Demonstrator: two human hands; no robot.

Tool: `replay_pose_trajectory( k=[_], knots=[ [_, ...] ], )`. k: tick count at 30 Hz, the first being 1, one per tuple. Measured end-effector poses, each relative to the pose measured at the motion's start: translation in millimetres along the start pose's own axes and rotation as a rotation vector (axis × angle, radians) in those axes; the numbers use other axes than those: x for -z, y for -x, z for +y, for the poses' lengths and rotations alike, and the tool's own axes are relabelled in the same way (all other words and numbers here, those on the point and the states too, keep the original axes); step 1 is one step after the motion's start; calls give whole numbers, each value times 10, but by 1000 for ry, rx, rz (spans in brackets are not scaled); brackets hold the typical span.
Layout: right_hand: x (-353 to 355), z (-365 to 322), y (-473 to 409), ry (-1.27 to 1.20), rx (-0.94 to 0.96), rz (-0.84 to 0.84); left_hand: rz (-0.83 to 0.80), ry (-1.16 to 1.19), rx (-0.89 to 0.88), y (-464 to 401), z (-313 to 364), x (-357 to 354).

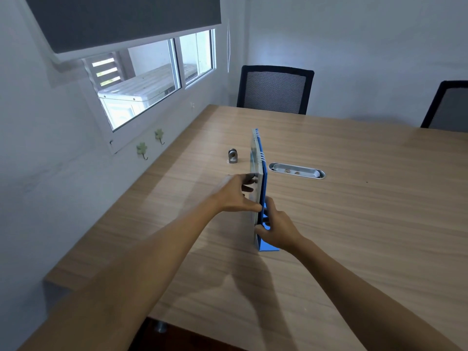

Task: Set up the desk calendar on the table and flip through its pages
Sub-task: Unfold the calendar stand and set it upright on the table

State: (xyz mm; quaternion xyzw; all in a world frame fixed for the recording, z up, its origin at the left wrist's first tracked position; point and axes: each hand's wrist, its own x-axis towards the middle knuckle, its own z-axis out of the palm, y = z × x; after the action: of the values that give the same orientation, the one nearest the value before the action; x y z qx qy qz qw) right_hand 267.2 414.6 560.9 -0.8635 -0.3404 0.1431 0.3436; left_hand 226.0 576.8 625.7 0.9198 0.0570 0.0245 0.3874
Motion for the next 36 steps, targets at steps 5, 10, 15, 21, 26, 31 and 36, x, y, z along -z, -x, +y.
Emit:
replay_pose_trajectory(
  k=[5, 10, 15, 21, 26, 31, 36],
  knots=[
    [-24, 21, -13, 14, 18, 43, -20, 75, 6, -20, -12, -26],
    [-58, 19, -37, 5, 15, 39, -46, 93, 21, -30, -29, -1],
    [-97, 17, -60, -24, 3, 93, -55, 95, 28, -71, -58, 10],
    [-99, -16, -69, -49, -27, 76, -50, 109, 34, -91, -96, 22],
    [-103, -13, -83, 31, -3, 114, -45, 141, 59, -118, -147, 29],
    [-78, -7, -129, 121, 34, 157, 2, 200, 96, -145, -212, 76],
    [-111, -17, -161, 164, 37, 227, -2, 263, 124, -144, -205, 121]
  ],
)
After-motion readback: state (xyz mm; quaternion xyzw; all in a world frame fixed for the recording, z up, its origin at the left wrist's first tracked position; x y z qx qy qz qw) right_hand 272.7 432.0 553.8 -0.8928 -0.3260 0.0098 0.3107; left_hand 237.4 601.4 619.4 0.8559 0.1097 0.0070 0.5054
